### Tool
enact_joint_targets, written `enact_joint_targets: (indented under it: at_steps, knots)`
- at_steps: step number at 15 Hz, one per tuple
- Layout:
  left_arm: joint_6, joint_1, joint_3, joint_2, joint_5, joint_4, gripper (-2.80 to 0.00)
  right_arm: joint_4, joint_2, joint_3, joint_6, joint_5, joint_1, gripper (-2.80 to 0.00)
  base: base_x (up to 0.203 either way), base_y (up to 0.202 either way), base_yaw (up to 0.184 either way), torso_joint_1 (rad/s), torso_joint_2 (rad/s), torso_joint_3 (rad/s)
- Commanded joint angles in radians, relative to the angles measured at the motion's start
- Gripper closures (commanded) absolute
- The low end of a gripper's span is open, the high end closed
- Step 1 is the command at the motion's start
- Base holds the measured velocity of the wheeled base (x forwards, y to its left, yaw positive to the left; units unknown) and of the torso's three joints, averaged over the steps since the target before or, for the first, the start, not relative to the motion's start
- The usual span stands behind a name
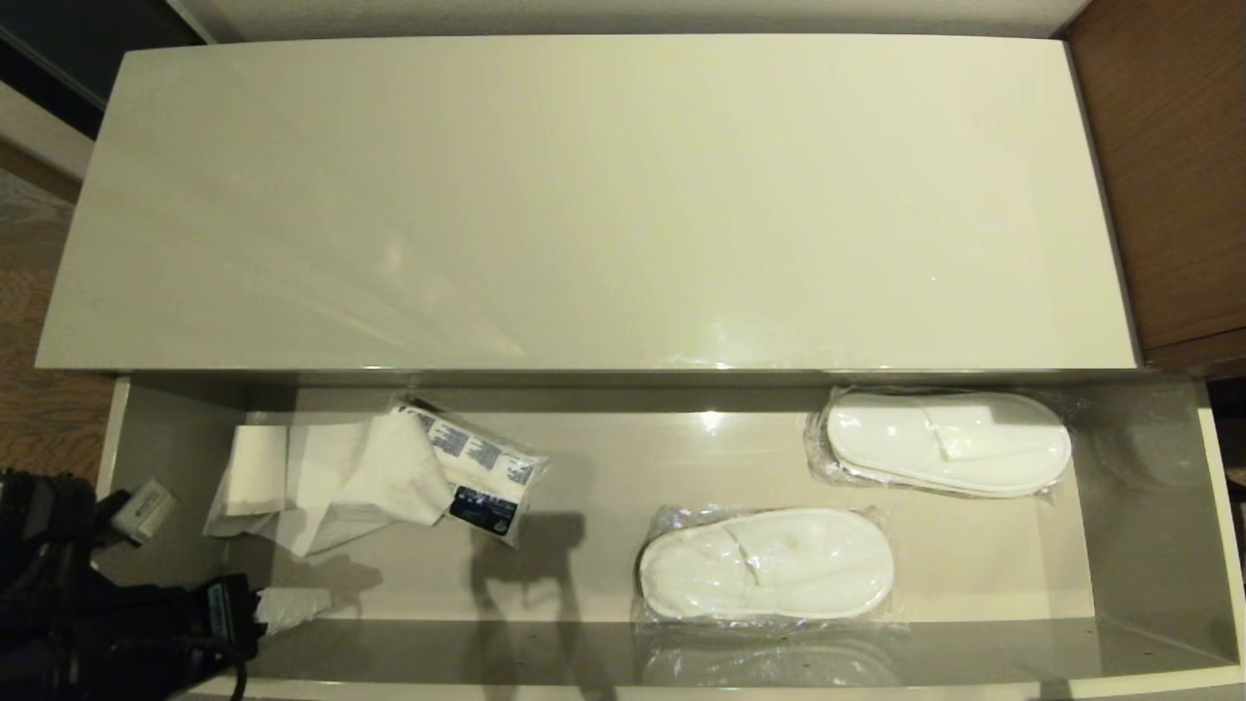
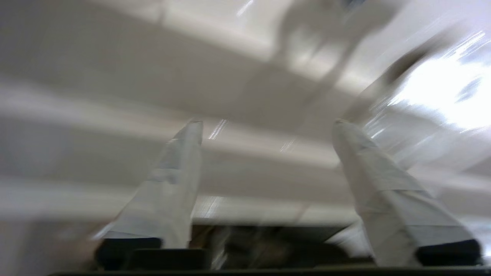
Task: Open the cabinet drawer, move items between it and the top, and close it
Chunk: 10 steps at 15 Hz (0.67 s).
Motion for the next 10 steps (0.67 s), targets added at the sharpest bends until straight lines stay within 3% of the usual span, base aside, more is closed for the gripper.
enact_joint_targets:
  at_steps: [1,3,10]
  knots:
    - [-0.039,0.009,0.016,0.128,-0.012,-0.265,-2.8,0.0,0.001,0.002,0.002,0.0,0.0,0.0,0.0,0.0,0.0,0.0,0.0,0.0]
    - [-0.061,0.01,0.021,0.199,-0.013,-0.401,-2.8,0.0,0.001,0.002,0.002,0.0,0.0,0.0,0.0,0.0,0.0,0.0,0.0,0.0]
    - [-0.038,0.04,0.0,0.299,-0.008,-0.488,-2.8,0.0,0.001,0.002,0.001,0.0,0.002,0.0,0.0,0.0,0.0,0.0,0.0,0.0]
